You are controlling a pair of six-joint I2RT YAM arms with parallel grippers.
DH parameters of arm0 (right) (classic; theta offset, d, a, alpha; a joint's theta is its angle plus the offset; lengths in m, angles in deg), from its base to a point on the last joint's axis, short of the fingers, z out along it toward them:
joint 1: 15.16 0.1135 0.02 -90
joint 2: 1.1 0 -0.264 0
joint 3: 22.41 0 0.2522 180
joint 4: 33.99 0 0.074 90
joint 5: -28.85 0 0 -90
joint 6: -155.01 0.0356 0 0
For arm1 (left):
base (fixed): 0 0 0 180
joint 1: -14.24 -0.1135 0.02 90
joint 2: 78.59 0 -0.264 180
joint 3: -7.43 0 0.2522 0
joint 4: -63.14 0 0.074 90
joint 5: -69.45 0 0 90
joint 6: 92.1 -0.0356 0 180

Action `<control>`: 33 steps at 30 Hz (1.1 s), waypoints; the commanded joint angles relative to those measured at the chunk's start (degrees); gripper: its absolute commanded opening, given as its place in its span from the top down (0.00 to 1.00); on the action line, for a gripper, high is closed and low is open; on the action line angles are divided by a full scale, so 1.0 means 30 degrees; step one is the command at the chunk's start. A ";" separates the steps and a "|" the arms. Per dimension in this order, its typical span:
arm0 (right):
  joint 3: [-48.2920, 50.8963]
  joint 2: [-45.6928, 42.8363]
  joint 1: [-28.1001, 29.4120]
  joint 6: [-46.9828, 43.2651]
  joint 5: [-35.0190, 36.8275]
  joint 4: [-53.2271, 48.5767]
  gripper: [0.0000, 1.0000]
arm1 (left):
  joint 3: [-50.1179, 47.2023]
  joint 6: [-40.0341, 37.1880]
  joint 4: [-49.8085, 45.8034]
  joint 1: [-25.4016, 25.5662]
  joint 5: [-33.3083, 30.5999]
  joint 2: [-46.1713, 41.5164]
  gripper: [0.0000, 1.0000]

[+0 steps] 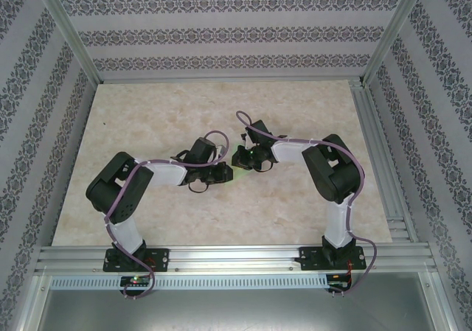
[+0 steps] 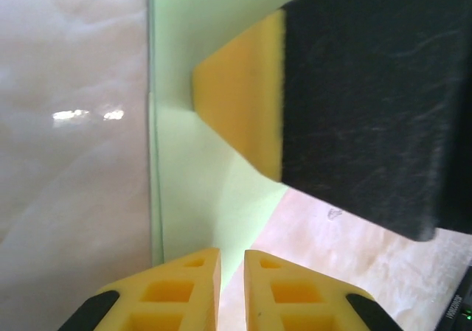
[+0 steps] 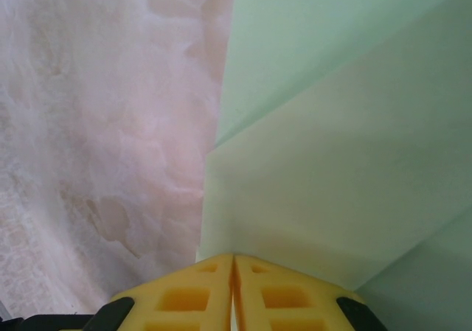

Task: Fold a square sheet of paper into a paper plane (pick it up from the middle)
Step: Fourth fold the wing at the center of the table.

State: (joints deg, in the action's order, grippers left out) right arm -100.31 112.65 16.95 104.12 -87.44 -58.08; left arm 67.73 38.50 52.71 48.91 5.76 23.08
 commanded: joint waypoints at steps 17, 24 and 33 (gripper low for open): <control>0.0432 0.2013 0.0101 0.0014 0.2047 -0.1566 0.89 | -0.0424 -0.0994 -0.3323 0.0365 -0.2002 -0.0159 0.86; 0.0370 0.1983 0.0090 -0.0045 0.2081 -0.1678 0.89 | -0.0151 -0.0706 -0.2699 0.0537 -0.0735 -0.1443 0.84; 0.0288 0.2189 0.0133 0.0004 0.2023 -0.1706 0.89 | 0.0218 -0.0681 -0.2936 0.0980 -0.0607 -0.1245 0.82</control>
State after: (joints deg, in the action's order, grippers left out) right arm -101.23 113.46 16.98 104.12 -88.09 -58.25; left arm 67.73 36.92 46.07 51.08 3.35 18.86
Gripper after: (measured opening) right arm 0.111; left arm 0.174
